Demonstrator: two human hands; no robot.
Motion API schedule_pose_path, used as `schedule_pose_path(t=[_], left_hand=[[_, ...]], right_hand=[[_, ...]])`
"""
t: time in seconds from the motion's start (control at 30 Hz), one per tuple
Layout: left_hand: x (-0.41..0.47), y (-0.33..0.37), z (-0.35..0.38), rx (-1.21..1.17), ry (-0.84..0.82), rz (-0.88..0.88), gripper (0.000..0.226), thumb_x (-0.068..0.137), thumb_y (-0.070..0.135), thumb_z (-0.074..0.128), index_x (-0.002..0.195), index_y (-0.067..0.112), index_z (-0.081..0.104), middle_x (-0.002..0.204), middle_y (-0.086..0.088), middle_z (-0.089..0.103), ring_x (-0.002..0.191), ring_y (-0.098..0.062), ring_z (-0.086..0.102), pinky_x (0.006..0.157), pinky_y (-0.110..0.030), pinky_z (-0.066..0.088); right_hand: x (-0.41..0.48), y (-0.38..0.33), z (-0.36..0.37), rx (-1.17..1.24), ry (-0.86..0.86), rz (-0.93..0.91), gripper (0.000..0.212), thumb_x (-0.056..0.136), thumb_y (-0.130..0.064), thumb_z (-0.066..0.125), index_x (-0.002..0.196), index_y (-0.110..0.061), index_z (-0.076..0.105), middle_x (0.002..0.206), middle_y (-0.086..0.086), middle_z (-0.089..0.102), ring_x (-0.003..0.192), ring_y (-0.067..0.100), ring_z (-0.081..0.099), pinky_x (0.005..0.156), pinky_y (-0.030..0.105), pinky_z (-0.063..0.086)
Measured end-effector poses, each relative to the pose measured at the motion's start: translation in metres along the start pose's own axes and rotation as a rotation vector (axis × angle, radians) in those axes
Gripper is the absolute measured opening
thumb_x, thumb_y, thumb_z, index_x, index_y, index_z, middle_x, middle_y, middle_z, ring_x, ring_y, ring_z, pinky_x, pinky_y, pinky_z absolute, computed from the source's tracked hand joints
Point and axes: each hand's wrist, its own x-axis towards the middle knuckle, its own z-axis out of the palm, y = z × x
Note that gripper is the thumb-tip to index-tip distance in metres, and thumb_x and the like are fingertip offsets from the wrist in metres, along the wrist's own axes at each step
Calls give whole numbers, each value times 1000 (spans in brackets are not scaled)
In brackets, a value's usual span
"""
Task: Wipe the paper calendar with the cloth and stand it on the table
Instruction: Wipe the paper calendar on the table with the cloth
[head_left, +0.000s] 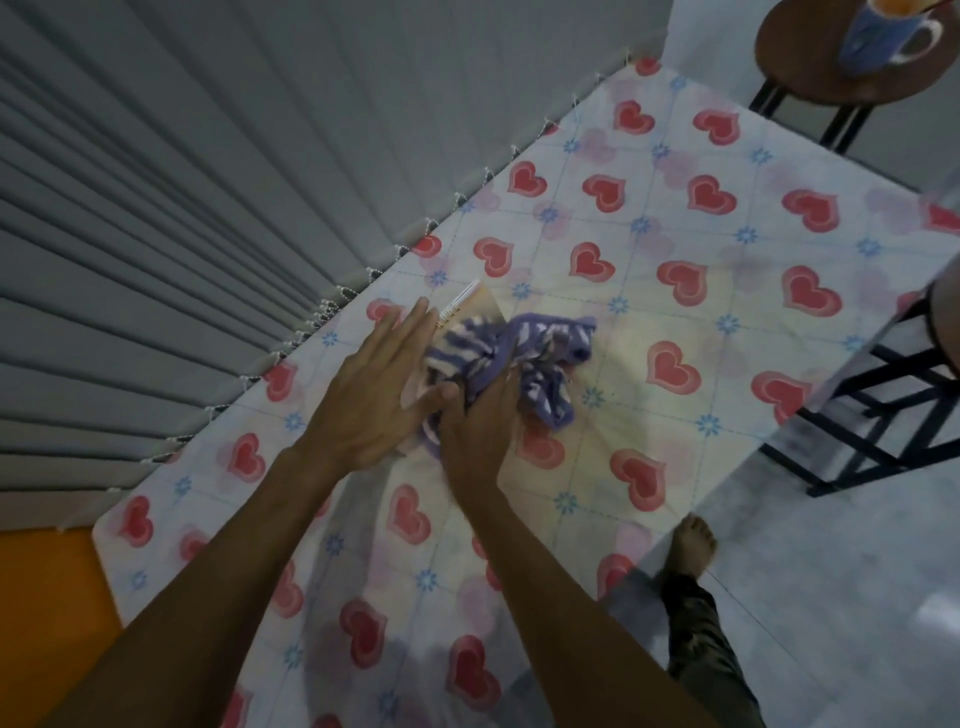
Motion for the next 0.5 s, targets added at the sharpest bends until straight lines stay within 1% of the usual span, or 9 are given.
schedule_pose_path(t=[0.03,0.07,0.1,0.13,0.17,0.23,0.33,0.43,0.5], left_hand=[[0,2,-1,-7,7,1,86,94,80,26,163,31,6,170,19,-1,156,-8,-3,120,-58,26],[0,3,-2,-13,13,2,88,93,80,25,163,30,8,170,18,0,156,-9,-2,120,-58,27],[0,4,-3,-20,12,-1,90,93,81,25,164,28,10,170,16,2,156,-9,-2,120,-58,27],[0,6,-4,-25,5,-11,92,92,82,24,164,27,10,170,16,2,156,-8,-3,121,-57,26],[0,7,-4,-29,-2,-22,93,91,84,23,164,27,10,170,16,2,156,-7,-3,122,-56,25],[-1,7,-4,-40,7,-25,94,90,84,25,163,28,11,170,17,3,156,-6,-2,123,-52,23],[-1,5,-4,-69,28,-13,90,92,80,30,163,28,14,170,17,7,156,-7,2,124,-48,23],[-1,3,-2,-43,11,-20,79,97,75,21,163,33,11,169,19,5,155,-3,0,125,-45,20],[-2,3,-2,-131,36,-47,67,101,70,17,161,39,16,167,23,12,153,2,6,126,-40,18]], right_hand=[[-16,0,5,7,-49,11,78,99,-67,27,145,-6,40,136,18,53,123,36,53,99,42,49],[-34,4,10,-1,-115,10,81,97,-72,18,146,-10,39,139,16,51,125,35,52,100,43,51],[-51,7,14,-34,-183,-16,75,99,-68,17,151,-16,32,148,12,45,133,33,47,105,41,50],[-65,11,17,-73,-235,-63,67,101,-59,22,156,-21,22,157,10,36,143,31,38,110,38,45],[-74,13,17,-109,-284,-102,67,100,-51,29,159,-24,13,164,10,27,149,30,30,114,37,40],[-74,19,14,-131,-342,-105,71,98,-48,31,160,-25,7,168,10,19,154,29,22,118,41,38],[-48,16,-1,-102,-325,-64,71,96,-51,30,160,-22,17,164,9,30,149,27,32,115,42,42],[-2,16,-17,-78,-217,-28,64,96,-34,45,152,-6,31,152,18,46,141,35,44,114,50,40],[24,17,-23,-81,-154,21,58,97,-24,54,147,-3,36,142,22,51,129,39,52,107,53,45]])
